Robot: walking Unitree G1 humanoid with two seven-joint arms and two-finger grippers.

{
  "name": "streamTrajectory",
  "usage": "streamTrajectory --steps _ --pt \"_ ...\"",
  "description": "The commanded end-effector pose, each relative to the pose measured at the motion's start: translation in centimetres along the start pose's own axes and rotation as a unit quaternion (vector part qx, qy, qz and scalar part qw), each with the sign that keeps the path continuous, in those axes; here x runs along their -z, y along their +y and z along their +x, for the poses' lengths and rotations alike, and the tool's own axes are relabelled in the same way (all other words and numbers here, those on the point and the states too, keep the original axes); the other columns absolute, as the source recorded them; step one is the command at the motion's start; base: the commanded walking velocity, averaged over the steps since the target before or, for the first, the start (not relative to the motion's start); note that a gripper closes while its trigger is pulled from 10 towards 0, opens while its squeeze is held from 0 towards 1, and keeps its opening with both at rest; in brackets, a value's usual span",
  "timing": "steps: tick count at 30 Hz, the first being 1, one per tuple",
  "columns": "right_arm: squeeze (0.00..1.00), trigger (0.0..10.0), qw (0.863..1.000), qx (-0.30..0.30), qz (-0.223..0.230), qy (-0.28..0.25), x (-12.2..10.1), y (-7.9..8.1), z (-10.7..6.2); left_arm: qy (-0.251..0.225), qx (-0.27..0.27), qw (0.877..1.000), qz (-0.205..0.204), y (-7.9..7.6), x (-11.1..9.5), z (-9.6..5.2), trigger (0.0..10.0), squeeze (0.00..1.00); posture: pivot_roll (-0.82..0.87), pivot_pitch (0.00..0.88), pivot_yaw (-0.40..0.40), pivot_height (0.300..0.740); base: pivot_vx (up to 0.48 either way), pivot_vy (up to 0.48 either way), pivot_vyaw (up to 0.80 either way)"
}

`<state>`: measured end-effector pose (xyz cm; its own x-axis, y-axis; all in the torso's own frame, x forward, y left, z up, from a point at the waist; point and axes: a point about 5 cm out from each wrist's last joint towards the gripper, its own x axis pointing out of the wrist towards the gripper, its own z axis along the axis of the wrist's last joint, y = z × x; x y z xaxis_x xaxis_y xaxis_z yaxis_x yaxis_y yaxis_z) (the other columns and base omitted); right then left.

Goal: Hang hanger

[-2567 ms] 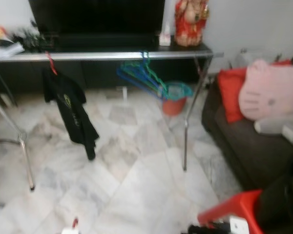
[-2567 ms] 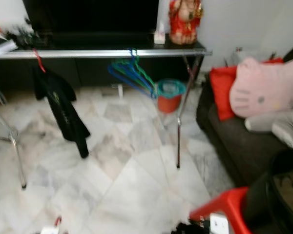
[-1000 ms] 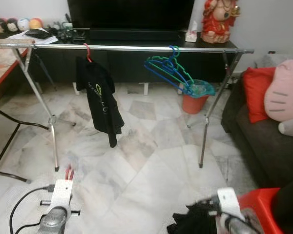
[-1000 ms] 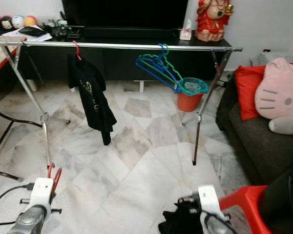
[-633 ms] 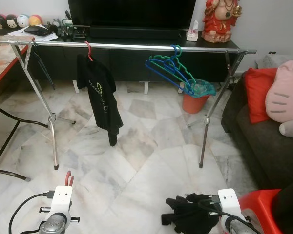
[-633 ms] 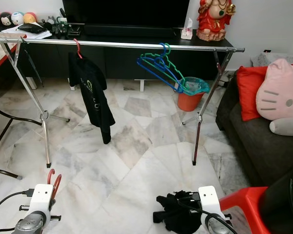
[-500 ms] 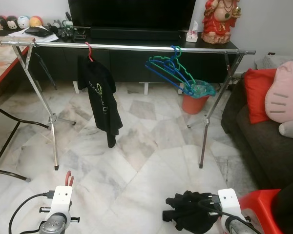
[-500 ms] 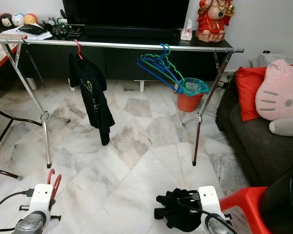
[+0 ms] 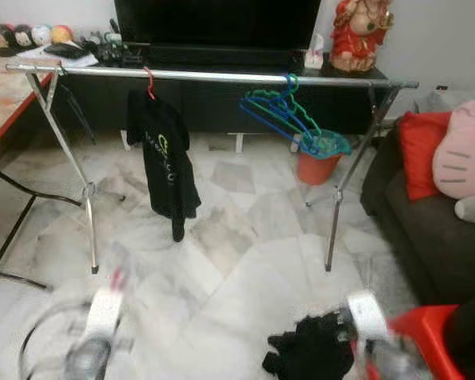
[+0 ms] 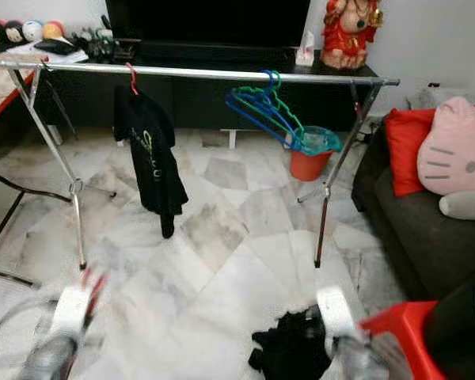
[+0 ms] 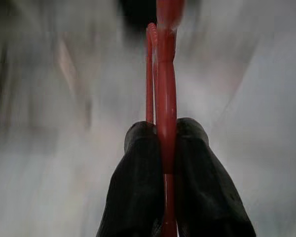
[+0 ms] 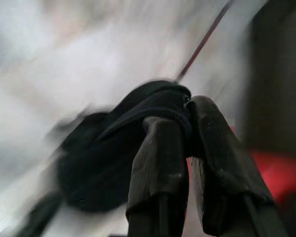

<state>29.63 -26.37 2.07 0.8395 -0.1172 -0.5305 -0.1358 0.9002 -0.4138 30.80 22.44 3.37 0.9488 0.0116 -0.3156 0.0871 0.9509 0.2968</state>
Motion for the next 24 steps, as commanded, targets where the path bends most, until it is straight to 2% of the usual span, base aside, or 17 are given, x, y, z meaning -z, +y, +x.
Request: streamTrajectory --steps 1,4,5,6,9,14,24 --pt "0.00 10.0 0.999 0.014 0.022 0.022 1.5 0.2 -0.3 0.012 -0.007 1.000 0.004 0.5 0.9 -0.4 10.0 0.00 0.00 0.000 -0.082 0.740 0.000 0.000 0.00" --pt "0.00 10.0 0.995 0.023 0.087 0.051 3.4 1.1 -0.8 0.059 -0.031 0.997 -0.027 1.1 3.0 -1.2 10.0 0.00 0.00 0.000 -0.071 0.740 0.000 0.000 0.00" --pt "0.00 10.0 0.995 0.023 0.087 0.051 3.4 1.1 -0.8 0.059 -0.031 0.997 -0.027 1.1 3.0 -1.2 10.0 0.00 0.00 0.000 -0.071 0.740 0.000 0.000 0.00" --pt "0.00 10.0 0.992 0.020 0.111 0.061 4.2 1.8 -1.0 0.086 -0.040 0.995 -0.042 1.1 4.2 -1.7 10.0 0.00 -0.01 0.000 -0.065 0.740 0.000 0.000 0.00" --pt "0.00 10.0 0.990 0.010 0.126 0.070 4.9 2.8 -1.3 0.122 -0.045 0.991 -0.042 1.0 5.7 -2.5 10.0 0.00 0.00 0.000 -0.059 0.740 0.000 0.000 0.00" --pt "0.00 10.0 0.991 0.004 0.116 0.064 4.5 3.0 -1.1 0.124 -0.045 0.990 -0.038 1.1 5.7 -2.6 10.0 0.00 0.00 0.000 -0.054 0.740 0.000 -0.151 0.00" --pt "0.00 10.0 0.997 0.000 0.077 0.010 1.1 2.3 -0.1 0.114 -0.053 0.992 -0.029 1.9 4.8 -2.0 10.0 0.00 0.00 0.000 -0.049 0.740 0.000 -0.374 0.00"
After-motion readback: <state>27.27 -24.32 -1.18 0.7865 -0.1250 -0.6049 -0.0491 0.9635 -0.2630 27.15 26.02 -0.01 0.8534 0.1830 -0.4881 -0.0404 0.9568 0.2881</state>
